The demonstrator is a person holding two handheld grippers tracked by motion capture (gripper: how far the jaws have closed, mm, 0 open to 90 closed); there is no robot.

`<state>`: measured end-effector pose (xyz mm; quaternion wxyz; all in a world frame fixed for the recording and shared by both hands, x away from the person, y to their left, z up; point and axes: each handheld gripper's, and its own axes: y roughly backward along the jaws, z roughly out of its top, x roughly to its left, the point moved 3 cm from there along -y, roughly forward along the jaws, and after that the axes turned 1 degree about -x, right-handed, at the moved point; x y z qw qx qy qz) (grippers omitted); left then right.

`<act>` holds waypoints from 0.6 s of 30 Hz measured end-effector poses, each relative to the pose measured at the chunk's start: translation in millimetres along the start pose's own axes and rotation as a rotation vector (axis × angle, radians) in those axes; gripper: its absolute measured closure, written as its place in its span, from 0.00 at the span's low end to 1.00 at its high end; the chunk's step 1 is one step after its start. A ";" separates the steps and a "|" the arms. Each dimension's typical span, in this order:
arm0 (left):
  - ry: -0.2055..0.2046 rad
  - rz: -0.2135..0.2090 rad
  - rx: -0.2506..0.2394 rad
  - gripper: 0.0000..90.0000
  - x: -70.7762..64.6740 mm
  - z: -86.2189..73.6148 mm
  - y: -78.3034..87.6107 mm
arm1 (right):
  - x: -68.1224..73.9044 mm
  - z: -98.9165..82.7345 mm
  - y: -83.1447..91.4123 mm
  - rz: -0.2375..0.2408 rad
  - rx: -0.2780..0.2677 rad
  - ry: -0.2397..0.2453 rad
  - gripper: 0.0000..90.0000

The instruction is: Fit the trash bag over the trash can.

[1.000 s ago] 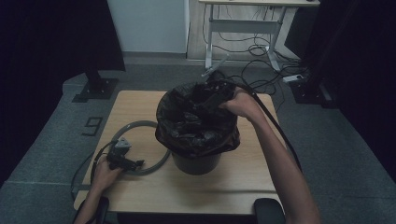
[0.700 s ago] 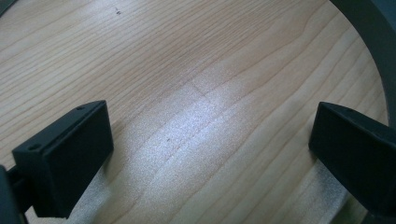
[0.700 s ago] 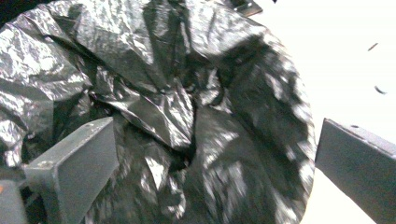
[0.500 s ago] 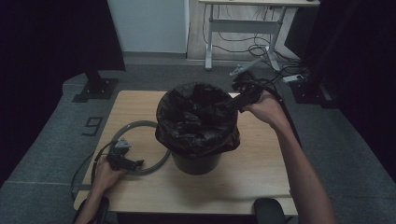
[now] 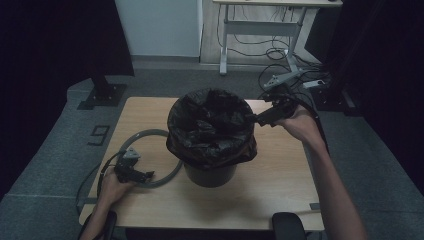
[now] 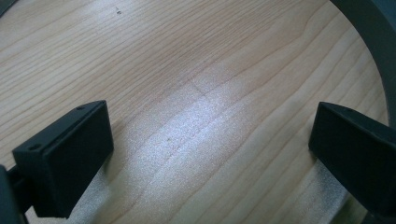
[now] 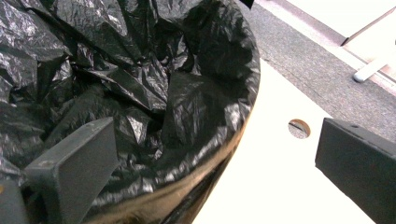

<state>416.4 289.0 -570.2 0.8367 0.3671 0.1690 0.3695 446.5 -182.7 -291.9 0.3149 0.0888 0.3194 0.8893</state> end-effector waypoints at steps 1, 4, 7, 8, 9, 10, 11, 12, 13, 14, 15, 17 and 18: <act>0.001 0.001 0.000 0.00 -0.1 0.0 0.0 | -0.6 -2.1 1.3 -0.001 -0.004 -0.002 0.00; 0.002 0.002 0.000 0.00 -0.2 0.0 0.0 | -3.0 -9.3 5.1 -0.008 -0.011 -0.005 0.00; 0.005 0.005 0.000 0.00 -0.5 0.0 0.0 | -5.2 -17.4 7.8 -0.011 -0.019 -0.014 0.00; 0.005 0.005 0.000 0.00 -0.5 0.0 0.0 | -6.3 -21.6 8.7 -0.014 -0.020 -0.018 0.00; 0.006 0.006 0.000 0.00 -0.6 0.0 0.0 | -7.0 -24.1 9.1 -0.014 -0.021 -0.021 0.00; 0.007 0.006 -0.001 0.00 -0.7 0.0 -0.1 | -8.1 -28.4 9.6 -0.015 -0.023 -0.029 0.00; 0.007 0.007 -0.001 0.00 -0.7 0.1 -0.1 | -8.8 -31.9 9.8 -0.016 -0.022 -0.037 0.00; 0.008 0.008 -0.001 0.00 -0.8 0.1 -0.1 | -9.3 -34.6 10.0 -0.015 -0.022 -0.040 0.00; 0.008 0.008 -0.001 0.00 -0.8 0.1 -0.1 | -10.0 -39.0 10.3 -0.017 -0.026 -0.045 0.00; 0.009 0.009 -0.001 0.00 -0.9 0.1 -0.2 | -10.7 -42.5 10.4 -0.017 -0.029 -0.052 0.00; 0.010 0.010 -0.001 0.00 -1.0 0.1 -0.2 | -11.5 -46.0 10.5 -0.018 -0.032 -0.056 0.00; 0.010 0.010 -0.001 0.00 -1.0 0.1 -0.1 | -12.9 -51.9 10.7 -0.023 -0.040 -0.065 0.00; 0.010 0.010 -0.001 0.00 -1.0 0.1 -0.2 | -13.7 -55.3 10.6 -0.023 -0.044 -0.070 0.00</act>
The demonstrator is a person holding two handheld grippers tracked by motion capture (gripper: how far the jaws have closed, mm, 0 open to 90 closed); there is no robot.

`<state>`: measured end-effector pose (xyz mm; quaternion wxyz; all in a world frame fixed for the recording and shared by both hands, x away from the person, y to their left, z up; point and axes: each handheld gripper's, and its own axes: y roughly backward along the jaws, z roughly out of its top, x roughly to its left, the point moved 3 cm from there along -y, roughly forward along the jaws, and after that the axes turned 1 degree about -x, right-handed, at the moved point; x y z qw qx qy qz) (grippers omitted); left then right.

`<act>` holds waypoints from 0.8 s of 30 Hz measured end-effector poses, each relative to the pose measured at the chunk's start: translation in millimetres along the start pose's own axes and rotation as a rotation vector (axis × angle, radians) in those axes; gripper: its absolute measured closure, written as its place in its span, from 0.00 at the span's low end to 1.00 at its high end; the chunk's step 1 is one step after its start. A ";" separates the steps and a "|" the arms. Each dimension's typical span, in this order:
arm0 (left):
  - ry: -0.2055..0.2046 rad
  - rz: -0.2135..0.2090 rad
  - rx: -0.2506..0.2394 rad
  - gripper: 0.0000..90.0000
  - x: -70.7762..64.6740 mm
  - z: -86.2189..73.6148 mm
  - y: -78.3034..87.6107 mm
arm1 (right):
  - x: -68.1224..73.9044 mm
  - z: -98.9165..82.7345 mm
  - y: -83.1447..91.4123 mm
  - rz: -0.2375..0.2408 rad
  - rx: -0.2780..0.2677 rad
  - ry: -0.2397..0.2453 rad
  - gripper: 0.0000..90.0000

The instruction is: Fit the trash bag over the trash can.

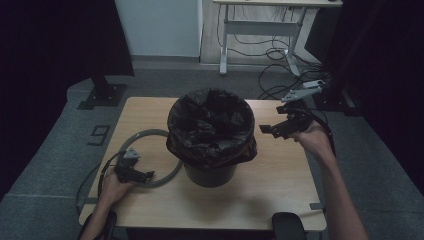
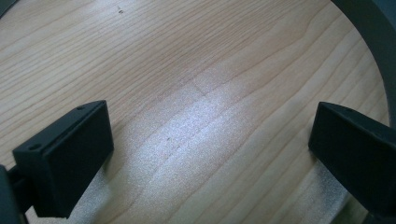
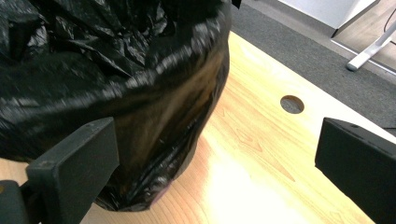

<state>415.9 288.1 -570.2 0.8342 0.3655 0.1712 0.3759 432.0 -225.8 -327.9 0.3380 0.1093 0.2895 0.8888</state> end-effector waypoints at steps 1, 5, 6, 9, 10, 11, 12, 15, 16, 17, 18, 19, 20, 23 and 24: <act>0.000 0.000 0.000 0.00 0.0 0.0 0.0 | -1.3 -4.3 -0.1 -0.002 -0.005 -0.005 0.00; 0.001 0.002 0.000 0.00 -0.2 0.0 0.0 | -4.3 -17.5 -2.3 -0.011 -0.006 -0.017 0.00; 0.002 0.003 0.000 0.00 -0.2 0.0 0.1 | -5.1 -22.0 -3.5 -0.018 -0.006 -0.016 0.00; 0.003 0.003 0.000 0.00 -0.3 0.0 0.1 | -6.7 -32.7 -6.5 -0.034 0.002 -0.013 0.00; 0.003 0.003 0.000 0.00 -0.4 -0.1 0.1 | -7.0 -36.2 -7.7 -0.038 0.004 -0.013 0.00; 0.003 0.004 0.000 0.00 -0.4 -0.1 0.1 | -7.3 -39.8 -8.7 -0.036 0.002 -0.018 0.00; 0.004 0.004 0.000 0.00 -0.4 -0.1 0.1 | -7.5 -42.4 -9.3 -0.034 0.000 -0.021 0.00; 0.005 0.005 0.000 0.00 -0.6 -0.1 0.1 | -8.0 -54.0 -12.5 -0.046 0.002 -0.029 0.00; 0.005 0.005 0.001 0.00 -0.6 -0.1 0.2 | -7.8 -58.7 -14.0 -0.050 0.001 -0.031 0.00; 0.006 0.005 0.001 0.00 -0.6 -0.1 0.2 | -7.5 -61.6 -14.9 -0.053 0.002 -0.033 0.00; 0.007 0.005 0.000 0.00 -0.7 -0.1 0.2 | -7.3 -64.7 -16.2 -0.053 0.001 -0.033 0.00; 0.007 0.006 0.001 0.00 -0.8 -0.1 0.2 | -6.6 -70.0 -18.4 -0.051 0.002 -0.039 0.00; 0.007 0.006 0.001 0.00 -0.8 -0.1 0.2 | -6.2 -74.4 -20.3 -0.053 0.004 -0.038 0.00; 0.008 0.007 0.001 0.00 -0.9 -0.2 0.2 | -4.5 -86.9 -26.1 -0.065 0.014 -0.036 0.00; 0.008 0.007 0.001 0.00 -0.9 -0.2 0.2 | -3.7 -90.8 -28.0 -0.068 0.016 -0.038 0.00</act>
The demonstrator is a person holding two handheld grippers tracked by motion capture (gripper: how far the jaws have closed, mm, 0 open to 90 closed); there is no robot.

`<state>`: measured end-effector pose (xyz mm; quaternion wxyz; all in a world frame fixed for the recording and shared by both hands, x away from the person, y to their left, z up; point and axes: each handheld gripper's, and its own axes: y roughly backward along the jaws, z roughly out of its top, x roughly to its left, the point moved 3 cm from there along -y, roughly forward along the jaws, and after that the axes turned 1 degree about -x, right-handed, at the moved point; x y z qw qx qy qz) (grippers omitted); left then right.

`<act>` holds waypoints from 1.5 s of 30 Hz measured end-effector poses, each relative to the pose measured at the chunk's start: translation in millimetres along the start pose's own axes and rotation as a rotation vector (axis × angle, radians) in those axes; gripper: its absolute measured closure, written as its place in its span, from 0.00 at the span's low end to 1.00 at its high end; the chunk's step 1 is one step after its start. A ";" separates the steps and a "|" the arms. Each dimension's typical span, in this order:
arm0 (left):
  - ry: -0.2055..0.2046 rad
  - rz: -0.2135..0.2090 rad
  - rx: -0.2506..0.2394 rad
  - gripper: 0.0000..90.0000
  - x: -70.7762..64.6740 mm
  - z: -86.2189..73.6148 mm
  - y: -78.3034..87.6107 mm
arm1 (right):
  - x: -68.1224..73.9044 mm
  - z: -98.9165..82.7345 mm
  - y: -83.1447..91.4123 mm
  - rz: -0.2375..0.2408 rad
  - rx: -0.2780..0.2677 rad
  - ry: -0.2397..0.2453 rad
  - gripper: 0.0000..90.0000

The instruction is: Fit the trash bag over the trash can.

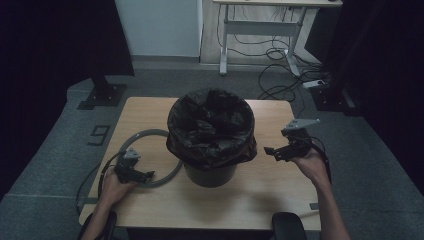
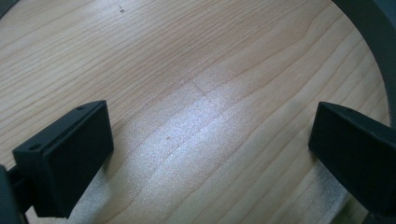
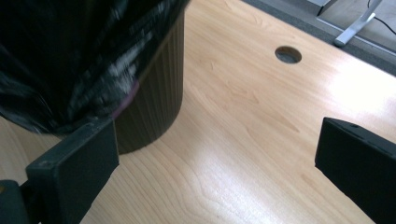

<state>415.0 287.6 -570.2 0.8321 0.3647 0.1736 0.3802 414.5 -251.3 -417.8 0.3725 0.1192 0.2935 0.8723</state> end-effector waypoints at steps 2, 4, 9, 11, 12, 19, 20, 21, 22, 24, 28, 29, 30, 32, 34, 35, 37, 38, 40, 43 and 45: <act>0.000 0.000 0.000 0.00 0.0 0.0 0.0 | 1.3 -7.7 -4.4 -0.008 0.003 -0.001 0.00; 0.000 0.000 0.000 0.00 0.0 0.0 0.0 | 2.9 -15.4 -9.1 -0.010 0.011 0.002 0.00; 0.002 0.001 0.001 0.00 -0.2 -0.1 0.2 | 8.0 -36.6 -24.2 -0.029 0.038 0.003 0.00; 0.004 0.003 0.001 0.00 -0.4 -0.2 0.2 | 9.3 -43.4 -29.1 -0.033 0.050 0.006 0.00; 0.005 0.004 0.001 0.00 -0.5 -0.2 0.3 | 10.3 -48.0 -32.5 -0.036 0.058 0.006 0.00; 0.005 0.005 0.001 0.00 -0.6 -0.3 0.3 | 14.5 -79.9 -56.7 -0.033 0.090 -0.026 0.00; 0.006 0.005 0.001 0.00 -0.6 -0.3 0.3 | 15.2 -85.0 -60.3 -0.036 0.098 -0.028 0.00; 0.006 0.005 0.001 0.00 -0.6 -0.3 0.3 | 15.7 -88.0 -62.4 -0.037 0.104 -0.029 0.00; 0.006 0.005 0.001 0.00 -0.6 -0.3 0.3 | 16.4 -92.9 -65.7 -0.039 0.112 -0.027 0.00; 0.006 0.005 0.000 0.00 -0.6 -0.3 0.3 | 17.3 -98.3 -69.4 -0.039 0.115 -0.032 0.00; 0.007 0.006 0.001 0.00 -0.7 -0.2 0.2 | 19.2 -113.3 -78.5 -0.040 0.105 -0.054 0.00; 0.008 0.006 0.001 0.00 -0.7 -0.2 0.2 | 19.2 -115.8 -79.8 -0.043 0.104 -0.055 0.00; 0.008 0.007 0.001 0.00 -0.8 -0.1 0.2 | 19.3 -118.7 -81.5 -0.049 0.104 -0.061 0.00; 0.008 0.007 0.000 0.00 -0.8 -0.1 0.2 | 19.0 -124.0 -84.6 -0.054 0.101 -0.069 0.00; 0.009 0.007 0.001 0.00 -0.8 -0.1 0.2 | 19.1 -129.5 -87.8 -0.053 0.102 -0.075 0.00; 0.009 0.007 0.000 0.00 -0.8 -0.1 0.2 | 19.2 -130.9 -88.6 -0.054 0.105 -0.075 0.00; 0.008 0.007 0.001 0.00 -0.8 -0.1 0.2 | 19.1 -133.2 -89.2 -0.057 0.105 -0.072 0.00; 0.008 0.007 0.001 0.00 -0.8 -0.1 0.2 | 19.3 -133.4 -89.0 -0.060 0.105 -0.072 0.00; 0.008 0.007 0.001 0.00 -0.8 -0.2 0.2 | 19.7 -133.7 -88.8 -0.063 0.107 -0.075 0.00; 0.008 0.007 0.000 0.00 -0.8 -0.2 0.1 | 20.0 -134.0 -88.5 -0.066 0.107 -0.077 0.00; 0.008 0.007 0.001 0.00 -0.8 -0.2 0.2 | 20.1 -134.1 -88.4 -0.067 0.107 -0.078 0.00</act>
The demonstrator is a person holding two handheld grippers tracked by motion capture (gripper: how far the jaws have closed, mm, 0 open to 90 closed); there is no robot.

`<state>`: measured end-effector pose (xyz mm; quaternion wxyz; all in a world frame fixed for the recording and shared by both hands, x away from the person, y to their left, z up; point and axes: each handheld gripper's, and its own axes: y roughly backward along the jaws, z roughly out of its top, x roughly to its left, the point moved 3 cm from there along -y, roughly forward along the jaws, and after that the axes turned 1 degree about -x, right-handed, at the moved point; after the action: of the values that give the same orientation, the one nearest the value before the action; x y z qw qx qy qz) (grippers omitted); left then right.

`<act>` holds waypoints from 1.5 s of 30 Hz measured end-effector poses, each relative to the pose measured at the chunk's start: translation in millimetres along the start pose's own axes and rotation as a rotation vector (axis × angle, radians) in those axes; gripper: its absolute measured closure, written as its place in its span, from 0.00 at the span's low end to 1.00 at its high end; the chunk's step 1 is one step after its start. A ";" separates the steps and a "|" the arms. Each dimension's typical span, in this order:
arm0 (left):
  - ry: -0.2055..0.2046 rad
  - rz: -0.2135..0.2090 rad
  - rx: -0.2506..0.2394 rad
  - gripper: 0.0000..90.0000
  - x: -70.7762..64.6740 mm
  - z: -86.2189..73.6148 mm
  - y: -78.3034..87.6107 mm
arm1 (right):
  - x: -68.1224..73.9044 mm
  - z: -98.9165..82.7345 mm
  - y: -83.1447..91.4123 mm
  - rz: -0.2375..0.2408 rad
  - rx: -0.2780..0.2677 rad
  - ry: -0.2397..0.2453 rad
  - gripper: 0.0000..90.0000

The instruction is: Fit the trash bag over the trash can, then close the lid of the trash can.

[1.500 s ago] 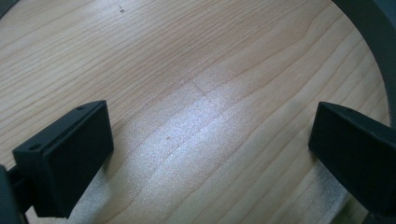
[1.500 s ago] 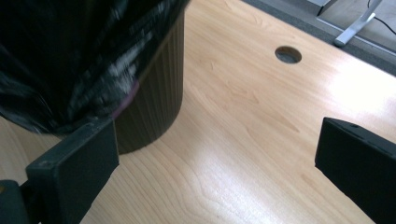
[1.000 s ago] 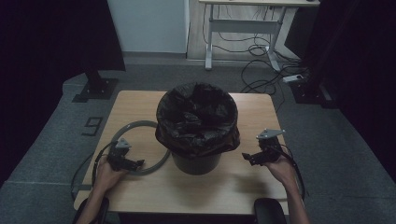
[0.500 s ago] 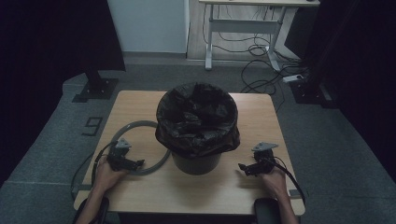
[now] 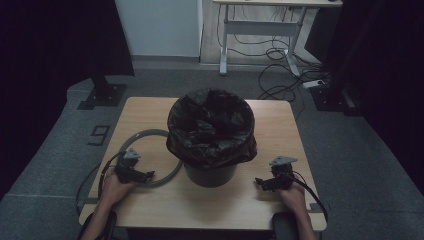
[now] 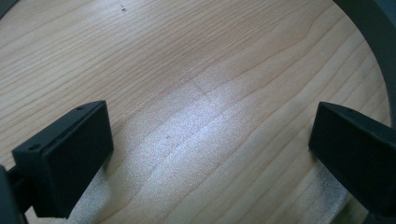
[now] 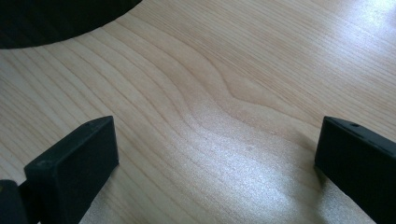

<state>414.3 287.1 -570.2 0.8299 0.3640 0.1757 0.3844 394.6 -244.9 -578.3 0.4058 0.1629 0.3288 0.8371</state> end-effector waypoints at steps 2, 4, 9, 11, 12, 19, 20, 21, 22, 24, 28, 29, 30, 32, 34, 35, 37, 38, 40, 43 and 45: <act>0.000 0.000 0.000 0.00 0.0 0.0 0.0 | 0.2 -0.4 0.4 -0.001 0.000 -0.001 0.00; 0.000 0.000 0.000 0.00 0.0 0.0 0.0 | 0.2 -0.6 0.6 -0.001 0.000 -0.001 0.00; 0.003 0.002 0.004 0.00 -0.2 0.5 -0.1 | 0.2 -0.7 0.7 -0.001 0.000 0.001 0.00; 0.016 0.004 0.021 0.00 -0.4 2.7 0.1 | 0.3 -0.8 0.8 -0.001 0.000 0.001 0.00; 0.023 0.003 0.026 0.00 -0.7 3.6 0.1 | 0.3 -0.9 0.9 -0.001 0.000 0.001 0.00; 0.021 -0.003 0.010 0.01 -2.8 10.0 4.5 | 0.5 -1.1 1.1 0.001 -0.001 0.000 0.00; 0.022 -0.002 0.006 0.01 -2.9 10.8 5.8 | 0.5 -1.1 1.1 0.001 -0.001 0.000 0.00; 0.021 -0.005 0.002 0.01 -2.9 11.3 6.9 | 0.5 -1.1 1.2 0.001 -0.001 0.000 0.00; 0.018 -0.001 0.000 0.01 -2.5 11.7 7.9 | 0.5 -1.1 1.2 0.000 -0.001 0.000 0.00; 0.018 0.007 -0.001 0.01 -1.5 12.1 9.6 | 0.6 -1.3 1.4 0.000 0.000 -0.001 0.00; 0.022 0.030 0.001 0.00 4.8 12.4 15.4 | 0.7 -1.4 1.6 0.000 0.000 -0.001 0.00; 0.030 0.035 -0.005 0.00 7.5 12.6 17.9 | 0.7 -1.4 1.6 0.000 0.000 -0.001 0.00; 0.035 0.036 -0.008 0.00 9.3 12.7 19.6 | 0.7 -1.4 1.6 0.000 0.000 -0.001 0.00; 0.049 0.050 -0.015 0.00 15.3 13.0 25.2 | 0.7 -1.4 1.6 0.000 0.000 -0.001 0.00; 0.068 0.057 -0.025 0.00 21.3 13.3 30.8 | 0.7 -1.4 1.6 0.000 0.000 -0.001 0.00; 0.079 0.062 -0.030 0.00 24.5 13.4 33.4 | 0.7 -1.4 1.6 0.000 0.000 -0.001 0.00; 0.094 0.071 -0.036 0.00 31.4 13.8 38.3 | 0.7 -1.4 1.6 0.000 0.000 -0.001 0.00; 0.098 0.078 -0.034 0.00 35.2 14.2 40.4 | 0.7 -1.4 1.6 0.000 0.000 -0.002 0.00; 0.107 0.094 -0.031 0.00 43.2 15.7 43.4 | 0.7 -1.4 1.6 0.000 0.000 -0.002 0.00; 0.116 0.115 -0.024 0.01 56.5 18.4 46.5 | 0.7 -1.4 1.6 0.000 0.000 -0.001 0.00; 0.130 0.125 -0.029 0.01 67.2 20.9 48.1 | 0.7 -1.4 1.6 0.000 0.000 -0.001 0.00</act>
<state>445.0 349.9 -521.3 0.7963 0.3367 0.2004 0.4609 392.5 -245.7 -578.2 0.4062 0.1634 0.3285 0.8369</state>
